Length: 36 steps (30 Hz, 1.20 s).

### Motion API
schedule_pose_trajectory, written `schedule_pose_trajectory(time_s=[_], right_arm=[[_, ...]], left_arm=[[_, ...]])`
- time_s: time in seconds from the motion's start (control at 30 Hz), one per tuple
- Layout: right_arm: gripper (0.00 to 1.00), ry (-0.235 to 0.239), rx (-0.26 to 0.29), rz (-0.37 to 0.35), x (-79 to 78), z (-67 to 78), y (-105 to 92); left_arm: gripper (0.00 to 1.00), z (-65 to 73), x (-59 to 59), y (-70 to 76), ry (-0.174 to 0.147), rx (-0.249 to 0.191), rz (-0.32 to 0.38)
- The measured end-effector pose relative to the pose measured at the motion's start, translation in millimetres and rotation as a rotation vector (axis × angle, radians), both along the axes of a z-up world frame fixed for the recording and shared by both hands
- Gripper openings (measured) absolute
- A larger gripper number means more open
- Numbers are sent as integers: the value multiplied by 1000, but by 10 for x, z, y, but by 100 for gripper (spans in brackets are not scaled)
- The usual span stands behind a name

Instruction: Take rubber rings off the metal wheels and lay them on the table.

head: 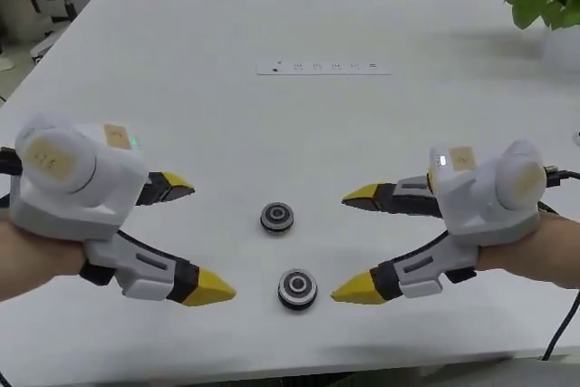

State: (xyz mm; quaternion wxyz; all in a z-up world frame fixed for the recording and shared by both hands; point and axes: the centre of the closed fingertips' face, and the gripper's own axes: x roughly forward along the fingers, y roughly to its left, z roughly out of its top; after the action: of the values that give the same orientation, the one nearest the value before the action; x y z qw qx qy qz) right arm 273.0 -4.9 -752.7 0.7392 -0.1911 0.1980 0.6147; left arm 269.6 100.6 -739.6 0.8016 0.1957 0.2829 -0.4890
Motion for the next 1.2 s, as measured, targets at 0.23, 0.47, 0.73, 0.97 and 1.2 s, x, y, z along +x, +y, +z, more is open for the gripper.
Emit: schedule_pose_trajectory(time_s=[0.23, 0.47, 0.73, 0.97, 1.2], right_arm=[[67, 8, 0, 9, 1, -35, 26], [63, 22, -8, 22, -15, -93, 52], [57, 42, -20, 39, -58, -160, 76], [53, 58, -19, 43, -63, -186, 91], [49, 70, -38, 52, -74, -254, 88]], left_arm=[[82, -32, -12, -96, 7, -4, -30], [77, -83, -31, -170, 24, -8, -51], [70, -135, -43, -218, 48, -23, -60], [65, -202, -77, -262, 68, -21, -80], [61, -255, -101, -313, 78, -17, -102]])
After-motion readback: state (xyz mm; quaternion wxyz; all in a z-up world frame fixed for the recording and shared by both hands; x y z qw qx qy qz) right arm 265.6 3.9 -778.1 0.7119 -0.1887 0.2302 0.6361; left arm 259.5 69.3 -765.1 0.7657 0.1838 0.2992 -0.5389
